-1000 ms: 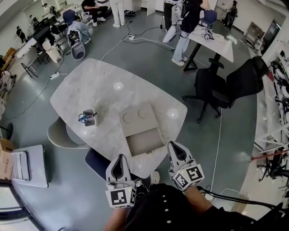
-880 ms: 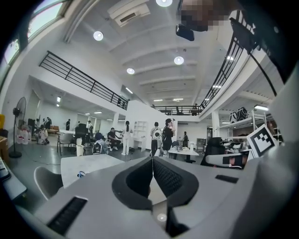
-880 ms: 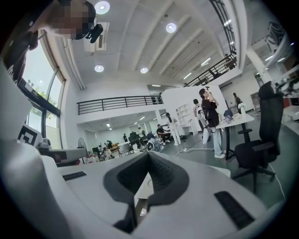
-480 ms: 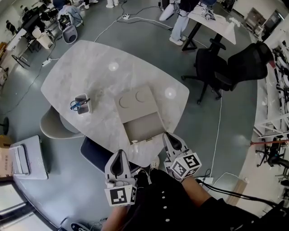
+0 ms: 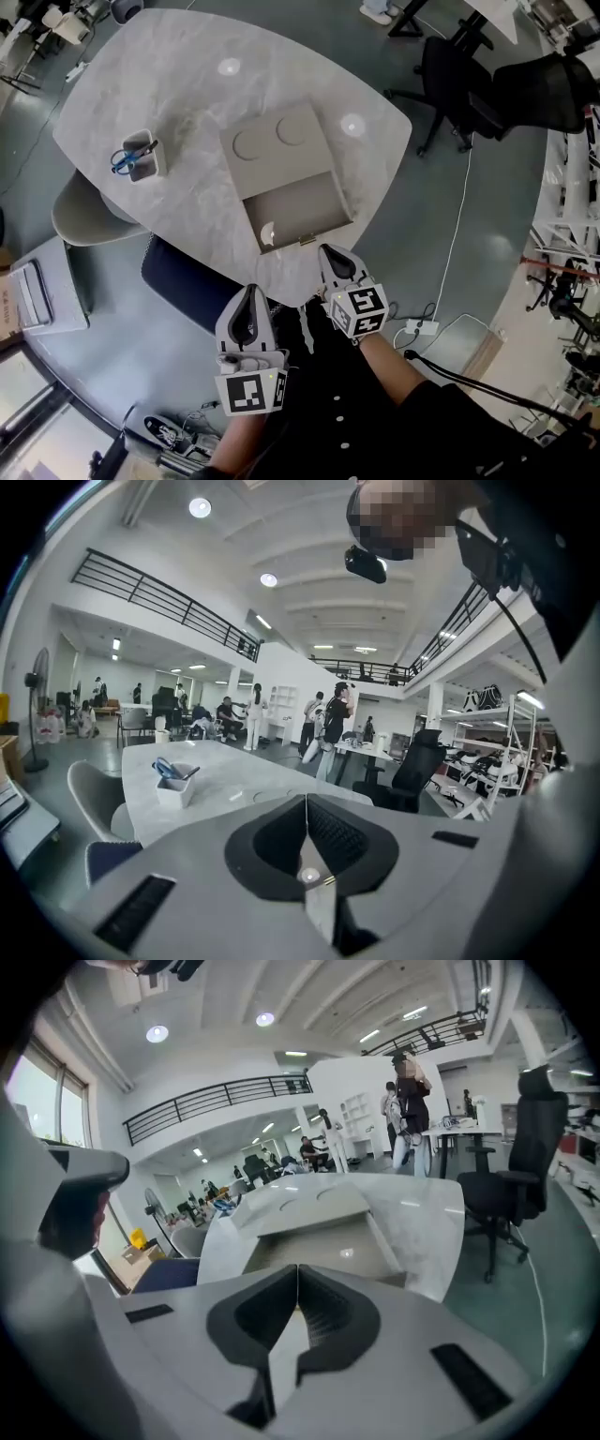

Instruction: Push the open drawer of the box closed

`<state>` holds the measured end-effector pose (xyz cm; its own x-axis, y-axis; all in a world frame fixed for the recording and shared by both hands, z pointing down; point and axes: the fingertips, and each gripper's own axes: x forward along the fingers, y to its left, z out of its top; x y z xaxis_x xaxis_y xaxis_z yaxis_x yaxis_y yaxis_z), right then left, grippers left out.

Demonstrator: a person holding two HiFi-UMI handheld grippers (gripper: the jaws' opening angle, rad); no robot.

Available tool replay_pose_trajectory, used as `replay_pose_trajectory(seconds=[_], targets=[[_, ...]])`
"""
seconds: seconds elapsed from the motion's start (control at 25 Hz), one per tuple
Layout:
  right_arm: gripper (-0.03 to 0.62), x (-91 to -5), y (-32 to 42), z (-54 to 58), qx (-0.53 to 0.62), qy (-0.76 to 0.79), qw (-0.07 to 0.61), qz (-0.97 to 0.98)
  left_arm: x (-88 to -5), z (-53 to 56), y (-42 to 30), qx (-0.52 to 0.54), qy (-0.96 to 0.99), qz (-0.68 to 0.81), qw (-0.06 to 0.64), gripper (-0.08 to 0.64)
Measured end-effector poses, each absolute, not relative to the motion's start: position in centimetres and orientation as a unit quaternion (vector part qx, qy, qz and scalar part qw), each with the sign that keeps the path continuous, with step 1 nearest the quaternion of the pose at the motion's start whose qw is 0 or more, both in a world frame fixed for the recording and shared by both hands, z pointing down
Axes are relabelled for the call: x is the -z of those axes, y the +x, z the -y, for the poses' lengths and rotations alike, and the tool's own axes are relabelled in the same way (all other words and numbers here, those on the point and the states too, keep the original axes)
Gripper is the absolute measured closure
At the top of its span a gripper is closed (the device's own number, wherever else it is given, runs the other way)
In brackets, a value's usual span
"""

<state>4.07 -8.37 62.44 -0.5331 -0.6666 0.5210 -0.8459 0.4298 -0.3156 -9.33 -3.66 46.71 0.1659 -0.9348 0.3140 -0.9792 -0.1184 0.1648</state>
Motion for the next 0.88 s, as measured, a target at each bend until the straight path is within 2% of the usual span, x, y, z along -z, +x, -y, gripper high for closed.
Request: replay_pose_trajectory(seconds=[0.2,0.32,0.64,0.88], targets=[[0.591,-66.6,3.6,7.1,-0.297,0.452,0.215,0.813,-49.2,2.7,-8.7,-0.079,0.740,0.639,0.192,0.543],[0.565,-68.1,3.3,7.4,-0.322,0.454,0.219,0.801,-50.5,2.7,-8.6,-0.084,0.738,0.639,0.198,0.543],[0.565,-70.5,3.1,7.3,-0.503,0.467,0.136,0.714,-52.1,2.6,-8.7,-0.092,0.729,0.644,0.214,0.543],[0.538,-70.8,2.9,7.7,-0.547,0.468,0.095,0.687,-52.4,3.2,-9.0,-0.093,0.726,0.646,0.215,0.543]])
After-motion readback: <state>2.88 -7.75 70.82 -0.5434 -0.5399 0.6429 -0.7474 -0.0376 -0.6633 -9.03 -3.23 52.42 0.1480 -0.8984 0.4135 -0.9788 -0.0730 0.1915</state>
